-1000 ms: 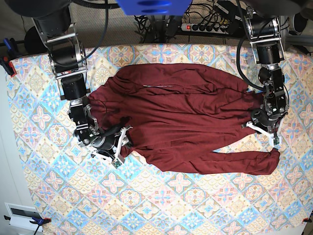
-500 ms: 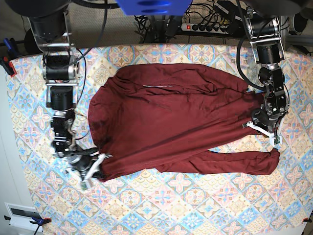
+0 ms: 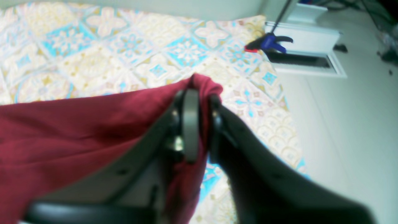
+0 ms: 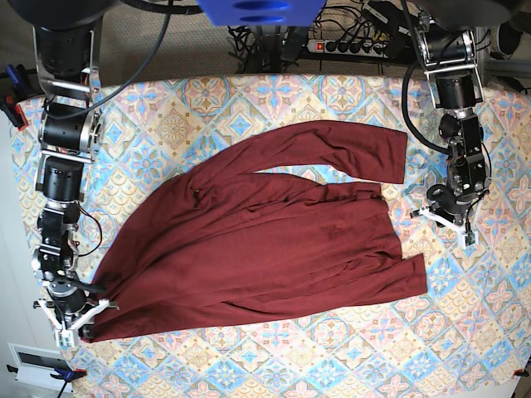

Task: Layout the t-shirt on the table in an organized manner, then fold the t-shirt properly
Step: 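Grasp the shirt edges with both grippers and pull them taut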

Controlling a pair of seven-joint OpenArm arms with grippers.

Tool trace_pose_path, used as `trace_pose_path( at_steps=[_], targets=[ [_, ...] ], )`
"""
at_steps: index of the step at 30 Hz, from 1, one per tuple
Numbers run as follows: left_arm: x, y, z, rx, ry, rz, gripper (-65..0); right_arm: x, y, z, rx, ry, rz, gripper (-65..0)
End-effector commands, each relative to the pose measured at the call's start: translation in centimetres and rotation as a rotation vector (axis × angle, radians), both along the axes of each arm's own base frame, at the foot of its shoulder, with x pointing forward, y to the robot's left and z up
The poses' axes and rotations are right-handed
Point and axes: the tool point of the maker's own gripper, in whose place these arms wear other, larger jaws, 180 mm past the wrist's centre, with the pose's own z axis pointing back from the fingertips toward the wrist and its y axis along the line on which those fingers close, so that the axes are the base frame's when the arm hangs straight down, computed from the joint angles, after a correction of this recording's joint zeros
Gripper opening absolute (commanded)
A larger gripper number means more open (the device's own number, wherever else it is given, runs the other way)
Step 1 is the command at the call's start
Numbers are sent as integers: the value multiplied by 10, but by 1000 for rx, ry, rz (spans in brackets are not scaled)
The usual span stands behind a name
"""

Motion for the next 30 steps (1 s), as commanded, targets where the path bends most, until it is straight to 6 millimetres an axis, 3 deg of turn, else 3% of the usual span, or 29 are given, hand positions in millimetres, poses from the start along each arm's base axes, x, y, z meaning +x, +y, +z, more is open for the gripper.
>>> trace_pose_path(
  at_steps=[1, 4, 7, 12, 16, 22, 24, 26, 30],
  targets=[
    [14, 9, 22, 27, -64, 3, -548, 10, -5, 32, -52, -68, 7, -517],
    [14, 9, 22, 27, -65, 0, -548, 5, -4, 13, -146, 33, 13, -436],
    [16, 1, 34, 39, -95, -30, -544, -19, -5, -27, -160, 139, 9, -415],
    [-1, -35, 49, -24, -148, -159, -543, -47, 16, -34, -218, 103, 70, -418],
    [-14, -52, 40, -136, -68, -183, -543, -75, 31, -44, -253, 113, 107, -418],
    [-15, -63, 32, -210, -57, -183, -543, -120, 53, -67, -276, 135, 170, -418],
    [-14, -80, 25, -229, -41, -207, -539, -131, 59, -74, -274, 145, 186, -418],
    [-10, -92, 21, -232, -26, -237, -511, -140, 65, -79, -267, 150, 195, -418],
    [-9, -119, 9, -267, 9, -280, -393, -152, 74, -81, -262, 149, 214, -418]
  ],
)
